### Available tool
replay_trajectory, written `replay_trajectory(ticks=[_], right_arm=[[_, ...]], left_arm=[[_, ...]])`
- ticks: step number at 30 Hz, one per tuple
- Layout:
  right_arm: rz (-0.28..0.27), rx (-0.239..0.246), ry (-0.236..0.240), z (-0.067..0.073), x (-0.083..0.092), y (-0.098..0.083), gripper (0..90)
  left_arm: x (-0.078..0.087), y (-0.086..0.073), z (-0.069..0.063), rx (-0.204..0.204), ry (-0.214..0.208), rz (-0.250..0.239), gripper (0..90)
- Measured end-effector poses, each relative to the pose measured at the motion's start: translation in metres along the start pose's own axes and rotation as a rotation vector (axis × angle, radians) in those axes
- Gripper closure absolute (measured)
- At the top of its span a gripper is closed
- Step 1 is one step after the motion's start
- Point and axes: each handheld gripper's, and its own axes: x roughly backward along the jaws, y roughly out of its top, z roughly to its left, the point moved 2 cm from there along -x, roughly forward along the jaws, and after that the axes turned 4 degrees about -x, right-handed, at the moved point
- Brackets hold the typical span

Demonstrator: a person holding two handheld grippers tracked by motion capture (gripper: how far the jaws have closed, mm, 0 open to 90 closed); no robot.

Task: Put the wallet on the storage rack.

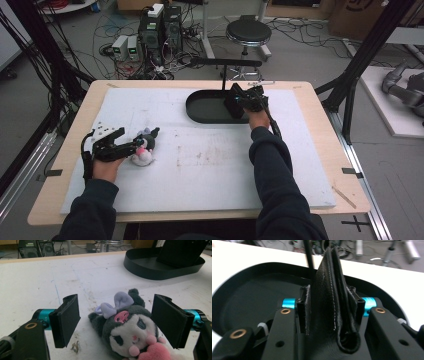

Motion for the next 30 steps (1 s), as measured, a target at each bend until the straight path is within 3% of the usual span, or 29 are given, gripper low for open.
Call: replay_trajectory(ticks=[4, 7, 10, 14, 17, 21, 24, 26, 27, 28, 30], right_arm=[[0.026, -0.016, -0.041, -0.01, 0.004, -0.003, 59.0], [0.072, -0.002, -0.057, -0.013, 0.001, -0.006, 49.9], [0.077, 0.013, -0.008, -0.015, 0.001, -0.007, 38.2], [0.055, 0.033, -0.024, -0.019, 0.009, -0.004, 28.5], [0.014, 0.046, -0.028, -0.029, 0.028, 0.001, 26.0], [0.0, 0.051, -0.02, -0.037, 0.045, 0.003, 25.8], [-0.002, 0.044, 0.01, -0.043, 0.068, 0.002, 24.5], [-0.02, 0.065, 0.005, -0.043, 0.075, 0.0, 24.5], [-0.041, 0.12, -0.007, -0.043, 0.089, -0.007, 23.7], [-0.017, 0.123, -0.013, -0.043, 0.096, -0.01, 22.3], [-0.033, 0.123, -0.004, -0.045, 0.104, -0.015, 22.3]], left_arm=[[0.0, 0.0, -0.001, 0.0, 0.001, 0.003, 22.7], [-0.001, 0.0, -0.001, 0.0, 0.0, 0.002, 22.7], [-0.001, 0.0, 0.0, 0.001, -0.001, 0.002, 22.7], [-0.001, 0.0, 0.0, 0.003, -0.003, 0.0, 22.7], [-0.001, 0.0, 0.0, 0.003, -0.004, -0.008, 22.7], [-0.001, 0.0, 0.0, 0.003, -0.004, -0.01, 22.7], [-0.001, 0.0, 0.0, 0.002, -0.006, -0.012, 22.7], [-0.001, 0.0, 0.0, 0.004, -0.004, -0.015, 22.7], [-0.001, 0.0, 0.0, 0.005, -0.005, -0.018, 22.7], [0.0, 0.001, 0.001, 0.004, -0.003, -0.019, 22.7], [0.0, 0.001, 0.001, 0.004, -0.004, -0.022, 22.7]])
